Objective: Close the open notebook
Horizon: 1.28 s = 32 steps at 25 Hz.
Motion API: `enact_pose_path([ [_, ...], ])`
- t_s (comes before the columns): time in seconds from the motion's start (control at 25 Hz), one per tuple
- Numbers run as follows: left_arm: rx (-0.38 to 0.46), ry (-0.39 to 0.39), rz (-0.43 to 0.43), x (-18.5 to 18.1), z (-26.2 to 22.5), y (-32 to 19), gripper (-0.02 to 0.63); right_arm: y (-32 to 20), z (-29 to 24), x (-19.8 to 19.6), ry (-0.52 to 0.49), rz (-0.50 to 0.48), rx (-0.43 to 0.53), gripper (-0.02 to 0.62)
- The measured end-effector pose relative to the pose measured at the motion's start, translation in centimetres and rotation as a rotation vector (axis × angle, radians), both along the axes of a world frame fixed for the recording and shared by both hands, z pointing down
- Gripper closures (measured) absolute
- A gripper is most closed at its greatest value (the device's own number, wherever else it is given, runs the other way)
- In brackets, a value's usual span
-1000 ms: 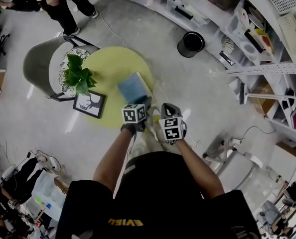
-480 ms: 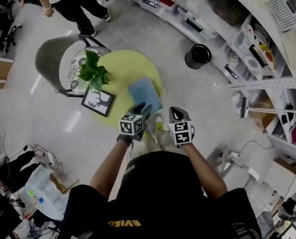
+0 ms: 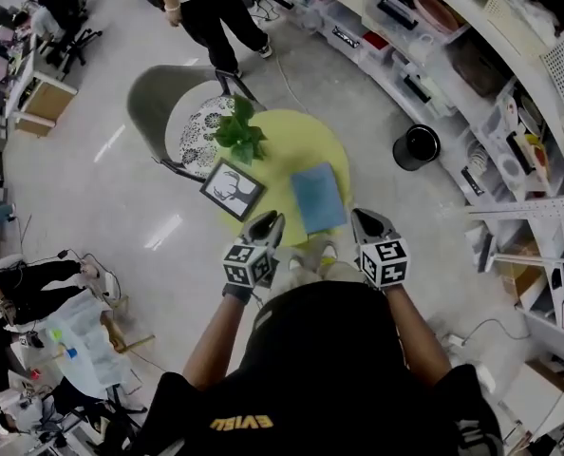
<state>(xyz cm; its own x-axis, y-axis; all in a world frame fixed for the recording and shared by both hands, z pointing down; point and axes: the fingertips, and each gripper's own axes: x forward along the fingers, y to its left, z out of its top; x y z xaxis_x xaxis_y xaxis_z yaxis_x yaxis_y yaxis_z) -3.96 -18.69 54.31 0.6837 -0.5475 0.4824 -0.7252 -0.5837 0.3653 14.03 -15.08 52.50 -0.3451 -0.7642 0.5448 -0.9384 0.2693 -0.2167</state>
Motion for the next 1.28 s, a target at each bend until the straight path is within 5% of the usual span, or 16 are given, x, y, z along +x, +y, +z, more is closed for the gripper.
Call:
enact_pose_path([
  [0.2,0.105,-0.003,-0.067,-3.3,-3.8,-0.5,0.544,-1.3,-2.7,0.1,-0.063,-0.006,0.04,0.595],
  [0.4,0.072,0.074,-0.139,-5.1,-5.0,-0.6,0.584,-1.3,-5.7,1.7,-0.26,0.091,0.038,0.595],
  [0.8,0.143,0.084,-0.185,-4.8,-8.0,-1.9,0.588,0.4,-7.1,4.4,-0.268,0.151,0.066,0.595],
  [1.28,0.186,0.019,-0.041,-1.3,-8.4,-0.5,0.589,1.0,-7.6,3.5,-0.21,0.092,0.077,0.595],
])
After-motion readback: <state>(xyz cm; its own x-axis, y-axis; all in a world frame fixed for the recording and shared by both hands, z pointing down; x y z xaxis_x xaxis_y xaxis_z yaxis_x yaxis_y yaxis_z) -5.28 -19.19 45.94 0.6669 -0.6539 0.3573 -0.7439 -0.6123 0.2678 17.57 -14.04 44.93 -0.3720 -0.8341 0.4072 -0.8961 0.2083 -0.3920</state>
